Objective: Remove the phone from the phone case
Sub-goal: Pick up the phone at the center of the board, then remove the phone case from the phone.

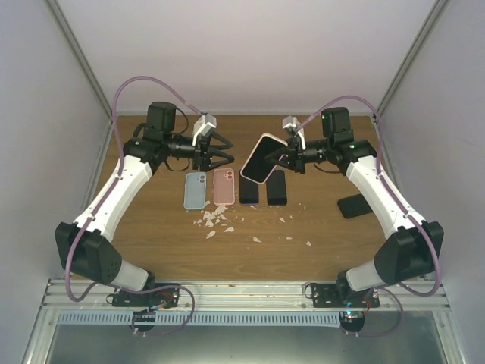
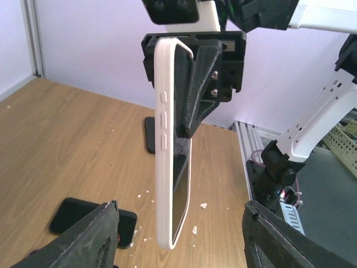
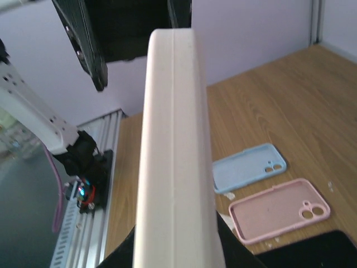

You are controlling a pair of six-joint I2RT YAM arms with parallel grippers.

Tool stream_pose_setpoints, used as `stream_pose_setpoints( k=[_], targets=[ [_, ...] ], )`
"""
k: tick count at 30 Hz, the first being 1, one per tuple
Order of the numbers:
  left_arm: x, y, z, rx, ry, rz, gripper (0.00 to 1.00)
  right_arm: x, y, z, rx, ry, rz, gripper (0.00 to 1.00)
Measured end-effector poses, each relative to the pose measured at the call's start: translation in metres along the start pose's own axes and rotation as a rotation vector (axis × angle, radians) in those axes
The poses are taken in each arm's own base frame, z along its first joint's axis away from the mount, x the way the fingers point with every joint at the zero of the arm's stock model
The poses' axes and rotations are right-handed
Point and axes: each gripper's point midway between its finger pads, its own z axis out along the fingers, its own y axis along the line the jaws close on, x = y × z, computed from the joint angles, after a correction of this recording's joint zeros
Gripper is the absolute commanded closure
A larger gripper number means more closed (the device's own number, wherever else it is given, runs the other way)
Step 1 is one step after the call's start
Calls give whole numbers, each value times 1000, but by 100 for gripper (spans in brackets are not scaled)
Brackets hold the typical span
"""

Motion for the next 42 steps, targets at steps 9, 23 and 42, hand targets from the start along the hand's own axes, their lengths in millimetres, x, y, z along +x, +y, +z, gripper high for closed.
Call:
stream_pose_setpoints(
  k=[9,23,42],
  targets=[
    [4,-21,-8,13,-24,2,39,-28,26,-13,-148,-133,50,100],
    [48,-45,2,33,50,-67,42,-32,32,-13,-211,-153,106,100],
    [26,-31,8,-33,47,-86,52,-34,37,-9,-229,-149,106,99]
  ],
)
